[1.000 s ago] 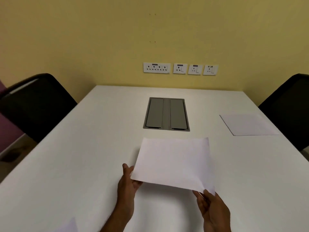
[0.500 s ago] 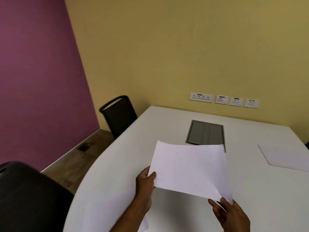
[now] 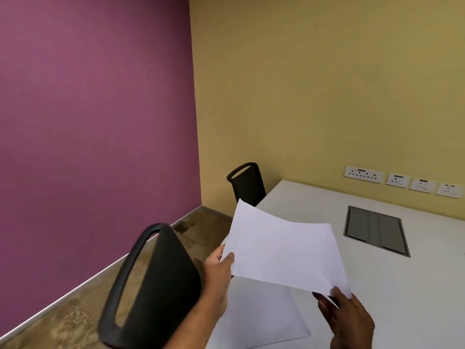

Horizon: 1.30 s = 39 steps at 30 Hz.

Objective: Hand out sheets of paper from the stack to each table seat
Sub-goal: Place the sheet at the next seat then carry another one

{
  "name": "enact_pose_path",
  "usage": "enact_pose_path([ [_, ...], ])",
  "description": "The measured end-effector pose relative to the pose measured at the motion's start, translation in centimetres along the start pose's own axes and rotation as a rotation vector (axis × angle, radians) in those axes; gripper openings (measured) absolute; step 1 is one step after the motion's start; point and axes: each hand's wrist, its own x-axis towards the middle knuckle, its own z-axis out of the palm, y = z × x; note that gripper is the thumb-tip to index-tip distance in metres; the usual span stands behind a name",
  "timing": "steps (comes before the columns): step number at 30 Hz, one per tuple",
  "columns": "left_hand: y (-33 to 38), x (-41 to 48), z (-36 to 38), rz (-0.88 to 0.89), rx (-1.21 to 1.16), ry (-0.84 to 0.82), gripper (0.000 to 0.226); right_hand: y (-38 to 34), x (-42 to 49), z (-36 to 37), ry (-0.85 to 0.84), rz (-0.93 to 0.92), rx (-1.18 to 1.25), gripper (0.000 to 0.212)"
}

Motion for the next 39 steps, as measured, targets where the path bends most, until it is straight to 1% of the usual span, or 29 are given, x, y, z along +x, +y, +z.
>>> enact_pose_path([
  [4,2.5,-0.5,-9.1,0.048,-0.018,0.004,0.022,4.3,-7.1,5.2,-0.003,0.035,0.027,0.007],
  [7,4.3,0.1,-15.1,0.066,-0.023,0.012,0.022,7.0,-11.6,9.4,-0.013,0.056,0.034,0.009],
  [10,5.8,1.3,-19.4,0.046,-0.057,0.019,0.022,8.7,-14.4,12.9,-0.022,0.051,0.027,0.008],
  [13,6.9,2.7,-22.5,0.009,-0.137,-0.003,0.021,10.0,-15.6,15.5,-0.049,0.048,0.024,0.019],
  [16,7.5,4.6,-24.8,-0.039,-0.236,-0.029,0.022,11.2,-15.9,18.0,-0.104,0.081,0.080,0.035],
  [19,7.9,7.1,-26.7,-0.069,-0.309,-0.044,0.023,12.4,-15.4,20.6,-0.158,0.116,0.133,0.043],
  [24,8.5,11.8,-29.1,-0.083,-0.344,-0.043,0.028,15.2,-13.3,24.7,-0.179,0.173,0.174,0.041],
  [29,9.5,16.7,-31.8,-0.091,-0.365,-0.041,0.031,17.9,-11.5,29.3,-0.192,0.201,0.159,0.039],
  [33,10.1,21.5,-34.3,-0.110,-0.362,-0.064,0.032,20.4,-10.7,33.6,-0.165,0.214,0.154,0.042],
  [39,11.4,30.2,-38.6,-0.152,-0.333,-0.164,0.030,24.9,-10.2,40.8,-0.088,0.185,0.197,0.043],
])
